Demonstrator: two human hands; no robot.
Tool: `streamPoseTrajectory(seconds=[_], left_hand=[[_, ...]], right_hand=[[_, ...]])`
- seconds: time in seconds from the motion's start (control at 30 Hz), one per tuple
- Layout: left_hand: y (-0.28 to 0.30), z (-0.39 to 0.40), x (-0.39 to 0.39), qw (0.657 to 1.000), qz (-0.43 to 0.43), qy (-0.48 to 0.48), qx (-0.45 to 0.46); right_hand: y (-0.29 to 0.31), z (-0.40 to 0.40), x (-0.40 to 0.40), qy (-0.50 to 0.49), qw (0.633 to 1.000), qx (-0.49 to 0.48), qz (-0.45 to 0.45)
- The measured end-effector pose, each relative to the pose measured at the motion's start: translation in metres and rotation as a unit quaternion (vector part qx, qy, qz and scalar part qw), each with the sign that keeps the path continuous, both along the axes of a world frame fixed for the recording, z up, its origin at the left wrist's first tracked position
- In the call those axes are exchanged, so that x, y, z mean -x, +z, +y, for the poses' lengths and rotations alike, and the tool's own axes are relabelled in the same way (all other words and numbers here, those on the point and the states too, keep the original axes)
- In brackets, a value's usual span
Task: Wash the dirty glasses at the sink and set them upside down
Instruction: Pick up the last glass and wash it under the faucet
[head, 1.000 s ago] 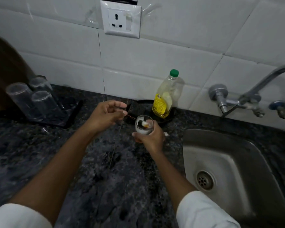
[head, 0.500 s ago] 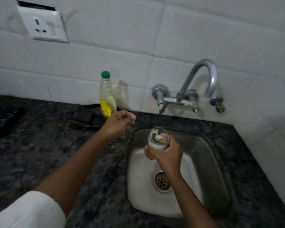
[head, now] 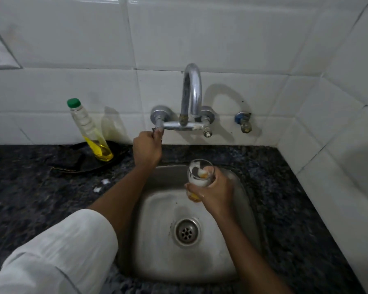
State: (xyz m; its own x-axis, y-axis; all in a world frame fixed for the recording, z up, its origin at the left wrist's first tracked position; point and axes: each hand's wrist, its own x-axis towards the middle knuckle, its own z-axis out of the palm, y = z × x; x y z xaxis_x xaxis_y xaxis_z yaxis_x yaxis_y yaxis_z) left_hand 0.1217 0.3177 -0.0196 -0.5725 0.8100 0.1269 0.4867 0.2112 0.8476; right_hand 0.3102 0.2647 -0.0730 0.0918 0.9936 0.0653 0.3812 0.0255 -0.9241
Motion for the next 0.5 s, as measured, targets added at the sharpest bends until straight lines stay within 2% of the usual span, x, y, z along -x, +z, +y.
streamPoseTrajectory(seconds=[0.13,0.23,0.33,0.5], left_hand=[[-0.016,0.008,0.015,0.99,-0.134,0.032,-0.024],[-0.002,0.001,0.006,0.977,-0.211,0.038,-0.021],[-0.004,0.002,0.005,0.967,-0.251,0.041,-0.032],[-0.005,0.002,0.008,0.964,-0.265,0.032,-0.022]], right_hand=[[0.003,0.004,0.007,0.002,1.0,-0.005,0.001],[0.005,0.004,0.01,0.002,1.0,-0.008,-0.007],[0.007,0.002,0.012,0.001,1.0,-0.01,-0.011],[0.014,-0.001,0.012,-0.005,0.999,-0.018,-0.031]])
